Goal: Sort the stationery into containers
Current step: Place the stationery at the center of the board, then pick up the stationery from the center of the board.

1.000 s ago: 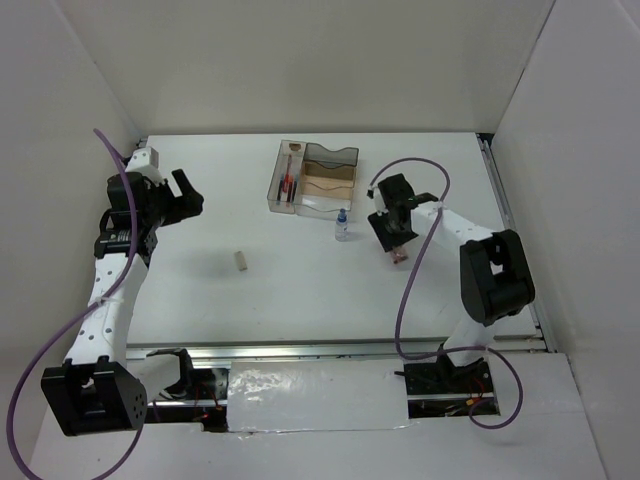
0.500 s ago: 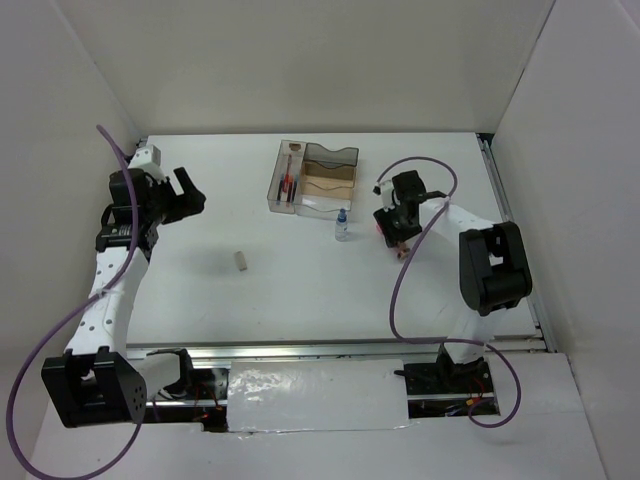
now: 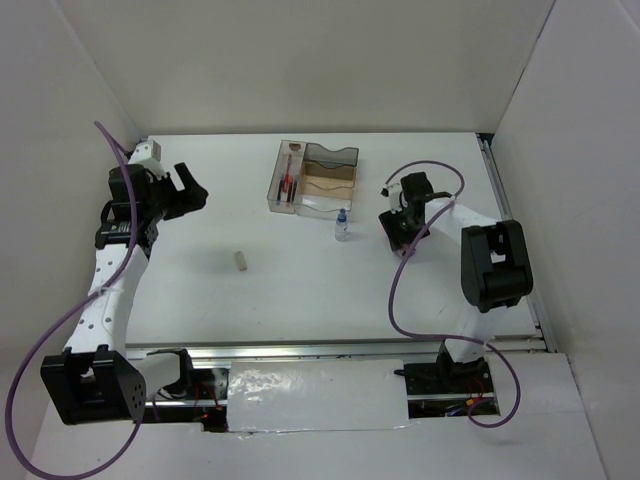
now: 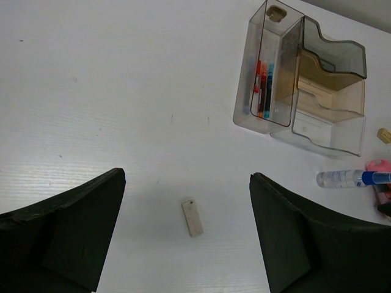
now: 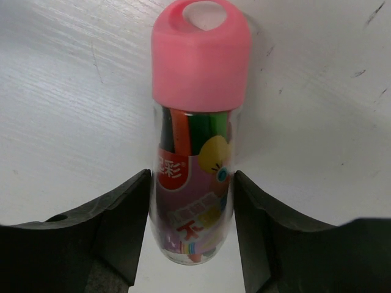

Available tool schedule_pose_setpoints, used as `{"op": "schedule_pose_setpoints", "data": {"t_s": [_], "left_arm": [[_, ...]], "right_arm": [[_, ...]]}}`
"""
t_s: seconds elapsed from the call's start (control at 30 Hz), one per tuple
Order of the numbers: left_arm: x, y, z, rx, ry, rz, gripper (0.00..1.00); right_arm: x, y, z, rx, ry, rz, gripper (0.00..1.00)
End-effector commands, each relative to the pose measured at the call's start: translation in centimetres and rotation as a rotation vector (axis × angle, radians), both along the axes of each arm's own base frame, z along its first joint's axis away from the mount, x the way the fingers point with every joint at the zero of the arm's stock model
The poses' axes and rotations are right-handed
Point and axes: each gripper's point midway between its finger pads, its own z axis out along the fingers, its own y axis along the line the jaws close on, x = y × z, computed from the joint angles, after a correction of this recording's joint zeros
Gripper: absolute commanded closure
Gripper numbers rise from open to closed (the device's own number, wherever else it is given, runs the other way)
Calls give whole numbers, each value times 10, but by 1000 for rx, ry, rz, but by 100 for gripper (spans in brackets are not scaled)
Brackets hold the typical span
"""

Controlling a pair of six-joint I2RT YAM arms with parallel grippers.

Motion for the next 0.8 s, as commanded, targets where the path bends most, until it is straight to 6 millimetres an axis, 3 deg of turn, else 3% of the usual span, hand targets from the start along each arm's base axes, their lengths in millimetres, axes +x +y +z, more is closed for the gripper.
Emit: {"op": "schedule_pose_setpoints", "data": {"t_s": [0.0,0.07,0.1,0.2,0.27,0.37,0.4,0.43,0.53,0.57,0.6,0.63,0.67,0.77], "left_arm": [[6,-3,24,5,-61,-14,5],[6,-2,25,10,-64,-9,5],[6,-2,24,10,-62,-11,5],[6,-2,21,13,-58,-13,5],[6,-2,23,17,-62,-17,5],[6,-2,23,25,-66,-21,5],[6,-2,23,28,-68,-26,5],[7,-3,24,31,-76,-30,5],[9,-6,17,17,-72,-44,6],[9,-8,16,11,-70,-49,6],[10,-10,14,7,-67,-57,6],[10,-11,13,2,-65,-57,6],[10,-12,12,0,-67,-59,6],[9,-11,12,7,-71,-62,7]], "right_arm": [[8,-1,3,-10,-6,-12,43],[9,-4,4,-19,-17,-18,53],[10,-6,5,-24,-19,-20,64],[15,-9,13,-28,-30,-12,79],[21,-11,25,-30,-53,7,84],[54,-10,71,-17,-164,67,94],[79,-6,109,1,-260,87,96],[86,0,119,30,-267,147,98],[119,30,166,64,-353,317,100],[134,40,198,57,-433,362,100],[139,50,188,54,-412,407,100],[143,59,193,36,-430,470,100],[144,82,205,41,-469,540,100],[142,118,190,7,-482,701,100]]}}
